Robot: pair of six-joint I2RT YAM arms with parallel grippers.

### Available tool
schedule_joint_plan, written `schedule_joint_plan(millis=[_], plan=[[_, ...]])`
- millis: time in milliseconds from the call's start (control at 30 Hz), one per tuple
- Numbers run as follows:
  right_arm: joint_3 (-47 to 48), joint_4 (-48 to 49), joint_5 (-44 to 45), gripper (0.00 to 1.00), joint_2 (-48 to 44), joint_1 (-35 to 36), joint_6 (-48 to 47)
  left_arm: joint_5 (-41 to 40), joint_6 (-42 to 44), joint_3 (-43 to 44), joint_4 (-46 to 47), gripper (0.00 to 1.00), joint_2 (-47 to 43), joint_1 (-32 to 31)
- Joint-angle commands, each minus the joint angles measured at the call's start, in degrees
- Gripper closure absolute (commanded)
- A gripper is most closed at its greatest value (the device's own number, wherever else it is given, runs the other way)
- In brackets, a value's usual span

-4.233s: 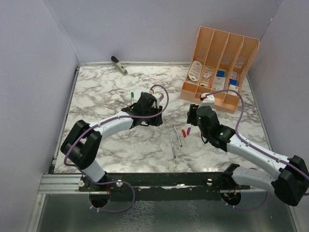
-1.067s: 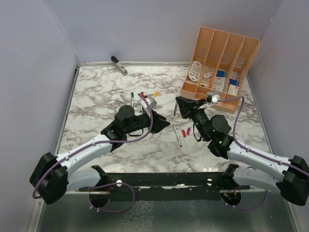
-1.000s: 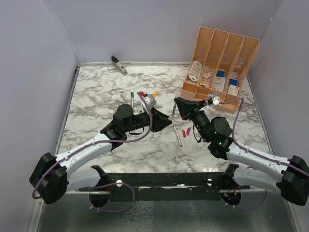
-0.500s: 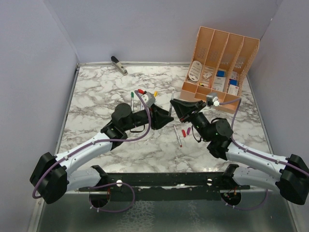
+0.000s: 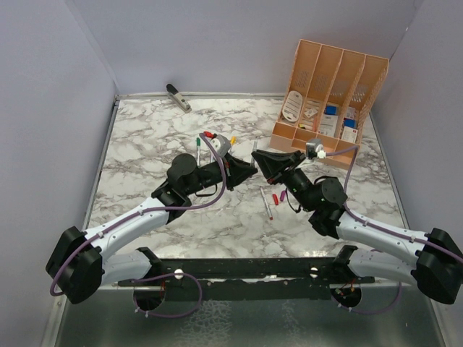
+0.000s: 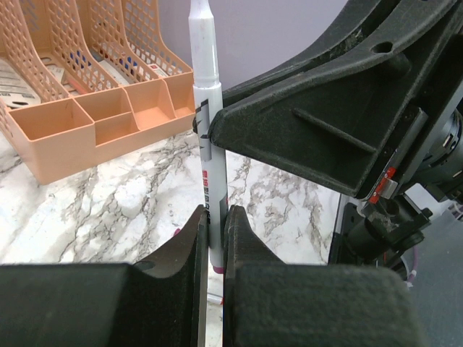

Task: Insert the pens into the pen caps

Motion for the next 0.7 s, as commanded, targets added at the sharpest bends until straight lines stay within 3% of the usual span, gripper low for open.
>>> schedule_joint_plan(millis=[0, 600, 667], plan=[[0.03, 0.20, -2.40, 0.99, 1.15, -0.03, 1.15, -0.87, -0.02, 1.20, 3.21, 1.00, 0.59, -0.39], [0.63, -0.47, -3.17, 0.99, 2.17, -0.03, 0.94, 0.23, -0.01, 0.08, 5.84, 1.00, -0.37, -0.42], [0.66, -0.55, -2.17, 0.96, 1.32, -0.04, -0.59, 0.13, 0.13, -0.36, 5.79, 1.00, -0.69, -0.34]])
